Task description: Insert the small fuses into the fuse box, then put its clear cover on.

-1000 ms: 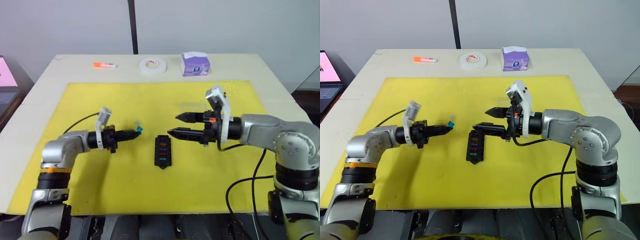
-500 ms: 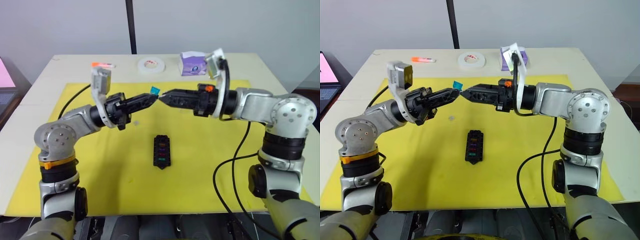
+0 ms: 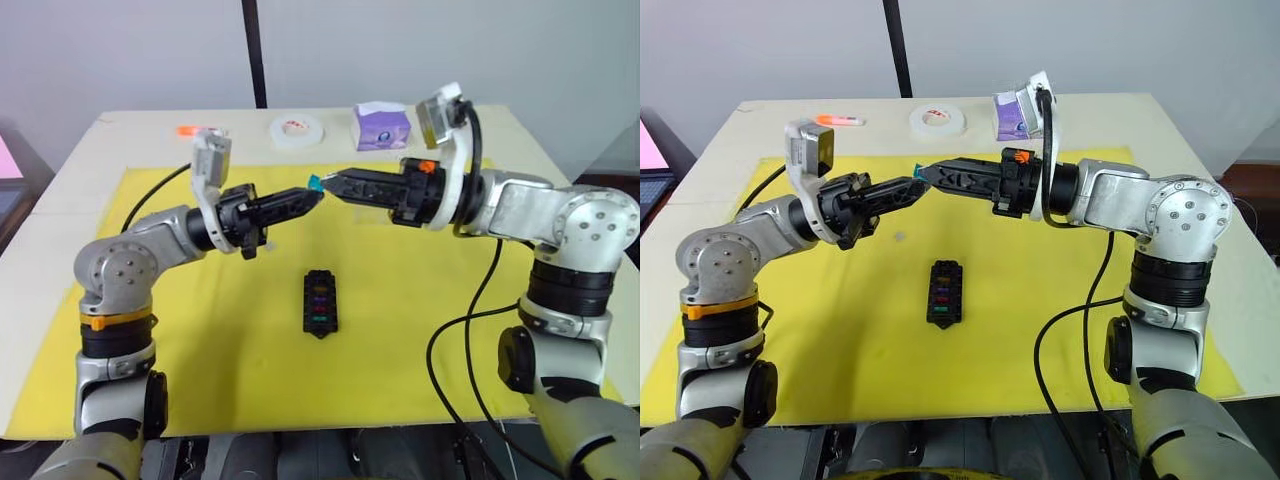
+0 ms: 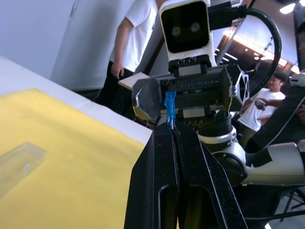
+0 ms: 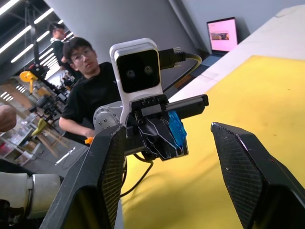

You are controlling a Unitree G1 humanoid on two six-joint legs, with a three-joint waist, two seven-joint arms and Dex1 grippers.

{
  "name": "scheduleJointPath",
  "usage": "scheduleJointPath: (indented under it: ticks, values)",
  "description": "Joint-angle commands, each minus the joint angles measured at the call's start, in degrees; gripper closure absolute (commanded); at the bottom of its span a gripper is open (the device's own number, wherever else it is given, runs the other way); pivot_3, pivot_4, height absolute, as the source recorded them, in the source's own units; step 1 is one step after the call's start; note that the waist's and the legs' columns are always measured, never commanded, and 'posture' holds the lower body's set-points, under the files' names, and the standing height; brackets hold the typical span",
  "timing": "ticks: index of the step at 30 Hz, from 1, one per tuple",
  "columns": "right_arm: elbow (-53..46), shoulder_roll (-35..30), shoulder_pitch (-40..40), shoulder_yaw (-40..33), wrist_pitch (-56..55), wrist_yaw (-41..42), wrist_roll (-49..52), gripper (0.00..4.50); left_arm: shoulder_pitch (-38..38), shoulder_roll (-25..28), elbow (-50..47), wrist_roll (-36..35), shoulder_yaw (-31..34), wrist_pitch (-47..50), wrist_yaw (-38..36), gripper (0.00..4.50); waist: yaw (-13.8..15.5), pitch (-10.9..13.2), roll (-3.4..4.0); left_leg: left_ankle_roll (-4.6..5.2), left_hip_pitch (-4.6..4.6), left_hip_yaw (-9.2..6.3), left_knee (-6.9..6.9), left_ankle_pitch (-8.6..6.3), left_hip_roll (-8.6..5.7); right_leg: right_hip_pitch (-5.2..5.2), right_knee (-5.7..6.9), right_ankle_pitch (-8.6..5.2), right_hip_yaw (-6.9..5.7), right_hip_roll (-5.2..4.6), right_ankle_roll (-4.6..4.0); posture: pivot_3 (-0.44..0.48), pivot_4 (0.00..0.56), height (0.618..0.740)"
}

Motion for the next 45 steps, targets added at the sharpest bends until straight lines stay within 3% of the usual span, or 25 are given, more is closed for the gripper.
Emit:
scheduleJointPath:
  ticks: [1,6,8,10,16,26,29,35,40,45]
  values:
    - [-2.2,-0.4,0.0,0.0,-1.7,-0.6,2.2,1.54,-1.1,1.0,-0.5,-0.7,-0.2,-1.5,-0.8,4.50,0.0,0.0,0.01,0.00,0.00,0.00,-0.01,0.00,0.00,-0.01,0.01,0.00,0.00,0.01,0.00,0.000,0.150,0.740]
    - [-2.6,-0.7,0.7,0.7,-2.7,-1.3,3.3,1.54,-0.9,1.5,-0.4,-0.8,-0.7,-2.1,-1.1,4.50,0.1,0.0,0.01,0.00,-0.01,0.00,-0.01,0.00,0.00,-0.01,-0.01,0.00,0.01,0.00,0.00,0.000,0.150,0.740]
    - [-2.7,-0.7,0.8,1.1,-3.1,-1.6,3.5,1.85,-0.9,1.6,-0.3,-0.9,-0.8,-2.2,-1.1,4.50,0.1,0.0,0.01,0.00,-0.02,-0.01,0.00,0.00,0.00,-0.01,-0.01,0.00,0.01,0.00,0.00,0.000,0.150,0.740]
    - [-2.9,-0.6,0.8,1.4,-3.6,-1.9,3.8,2.34,-0.8,1.8,-0.4,-1.0,-0.9,-2.2,-1.1,4.50,0.1,0.0,0.01,0.00,-0.02,0.00,-0.01,0.00,0.00,-0.01,-0.02,0.00,0.01,0.00,0.00,0.000,0.150,0.740]
    - [-3.0,-0.6,1.0,2.1,-4.5,-2.6,4.3,4.47,-0.6,2.0,-0.6,-1.1,-1.0,-2.2,-1.1,4.50,0.1,0.0,0.01,0.00,-0.02,-0.01,-0.02,0.00,0.00,-0.02,-0.03,-0.01,0.01,0.00,-0.01,0.000,0.150,0.740]
    - [-2.8,-1.9,1.3,2.9,-5.3,-2.7,5.1,4.49,-0.6,3.1,-0.3,-1.1,-1.4,-2.0,-0.9,4.50,0.1,0.0,0.01,0.00,-0.03,-0.01,-0.02,0.00,0.00,-0.02,-0.05,-0.01,0.00,0.00,-0.01,0.000,0.150,0.740]
    - [-2.9,-2.0,1.3,3.1,-5.6,-2.5,5.0,4.50,-0.5,4.2,-0.3,-1.1,-2.2,-1.4,-2.1,3.92,0.1,0.0,0.01,0.00,-0.03,-0.01,-0.03,0.00,0.00,-0.03,-0.05,-0.01,0.01,0.00,-0.01,0.000,0.150,0.740]
    - [-3.0,-2.3,1.0,3.6,-6.5,-1.6,4.1,4.50,-0.8,8.6,0.4,-2.2,-2.2,1.0,-5.5,1.80,0.0,0.0,0.02,0.00,-0.07,-0.01,-0.04,0.00,0.00,-0.07,-0.07,-0.01,0.01,0.00,-0.02,0.000,0.150,0.740]
    - [-4.8,-4.7,0.9,5.0,-10.3,4.9,-3.0,4.50,-0.2,16.4,1.1,4.2,-4.3,-2.7,-10.2,0.13,0.1,0.1,0.09,0.00,-0.15,0.00,-0.06,0.00,0.01,-0.17,-0.07,-0.01,0.01,0.00,-0.02,0.000,0.150,0.740]
    - [-9.9,-17.3,4.7,21.3,-27.4,29.4,-29.4,4.50,3.7,30.5,1.2,20.8,-13.6,-18.7,-23.3,0.04,0.1,0.2,0.12,-0.01,-0.30,0.08,-0.22,0.00,0.00,-0.38,-0.24,-0.03,0.01,-0.04,-0.02,0.000,0.150,0.740]
